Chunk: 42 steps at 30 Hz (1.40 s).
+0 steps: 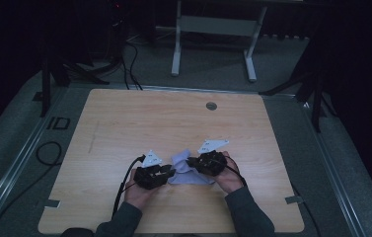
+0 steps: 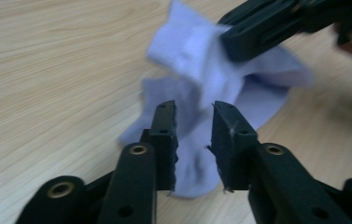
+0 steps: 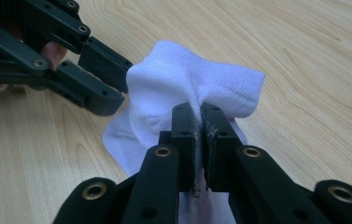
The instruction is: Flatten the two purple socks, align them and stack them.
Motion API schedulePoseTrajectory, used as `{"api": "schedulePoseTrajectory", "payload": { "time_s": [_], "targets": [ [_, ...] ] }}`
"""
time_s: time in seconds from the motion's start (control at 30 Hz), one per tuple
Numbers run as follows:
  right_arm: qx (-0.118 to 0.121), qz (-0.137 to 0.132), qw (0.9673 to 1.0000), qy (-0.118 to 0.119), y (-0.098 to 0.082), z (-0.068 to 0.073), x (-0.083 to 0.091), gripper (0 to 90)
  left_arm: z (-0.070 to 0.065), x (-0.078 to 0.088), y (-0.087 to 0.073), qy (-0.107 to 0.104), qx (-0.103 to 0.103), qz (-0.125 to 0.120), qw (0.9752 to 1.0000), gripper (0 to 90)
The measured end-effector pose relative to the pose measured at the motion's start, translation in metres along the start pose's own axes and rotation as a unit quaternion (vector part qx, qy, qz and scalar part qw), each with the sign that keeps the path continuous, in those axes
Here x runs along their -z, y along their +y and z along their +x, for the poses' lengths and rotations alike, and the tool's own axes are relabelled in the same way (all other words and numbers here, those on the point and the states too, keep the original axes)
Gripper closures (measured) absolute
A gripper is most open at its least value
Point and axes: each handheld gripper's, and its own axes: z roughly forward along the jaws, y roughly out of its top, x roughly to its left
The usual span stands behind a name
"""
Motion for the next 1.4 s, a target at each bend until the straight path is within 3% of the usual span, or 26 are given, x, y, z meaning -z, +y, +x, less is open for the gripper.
{"api": "schedulePoseTrajectory", "payload": {
  "time_s": [0.13,0.3,0.4,0.53,0.67,0.77,0.8,0.87,0.97,1.17,1.3,1.4],
  "targets": [
    [0.003,0.002,1.0,0.003,-0.001,0.001,-0.001,84.3,0.0,-0.007,0.004,-0.011,0.007,-0.002,0.9999,67.6],
    [0.006,0.005,0.9999,0.006,-0.001,0.002,-0.001,83.9,-0.002,-0.011,0.006,-0.001,-0.002,-0.002,1.0,86.9],
    [0.009,0.006,0.9999,0.007,-0.001,0.003,0.0,81.0,-0.003,-0.01,0.005,0.001,-0.005,-0.005,1.0,88.0],
    [0.009,-0.012,0.9999,0.004,0.001,0.003,0.013,74.6,-0.003,-0.009,0.006,0.005,-0.005,-0.007,0.9999,88.2],
    [0.007,-0.024,0.9997,-0.007,0.002,0.002,0.026,73.7,-0.003,-0.008,0.006,0.009,-0.004,-0.009,0.9999,88.3],
    [0.018,-0.02,0.9989,-0.039,-0.004,0.003,0.041,73.8,-0.002,-0.008,0.006,0.011,-0.004,-0.009,0.9999,88.3],
    [0.018,-0.02,0.9989,-0.039,-0.004,0.003,0.041,73.8,-0.002,-0.008,0.006,0.011,-0.004,-0.009,0.9999,88.2],
    [0.019,-0.002,0.9978,-0.064,-0.016,0.001,0.049,73.8,-0.002,-0.008,0.006,0.013,-0.004,-0.007,0.9999,88.2],
    [0.009,0.024,0.9965,-0.08,-0.032,-0.005,0.049,73.8,-0.002,-0.008,0.006,0.014,-0.004,-0.007,0.9999,88.2],
    [-0.023,0.078,0.9939,-0.075,-0.052,-0.018,0.037,74.6,0.0,-0.009,0.005,0.015,-0.002,0.0,0.9999,88.2],
    [-0.036,0.112,0.9903,-0.073,-0.058,-0.023,0.025,82.0,0.001,-0.009,0.005,0.012,0.003,0.0,0.9999,88.2],
    [-0.046,0.107,0.9907,-0.071,-0.059,-0.023,0.024,85.9,0.001,-0.008,0.005,0.011,0.005,0.001,0.9999,88.2]
  ]
}}
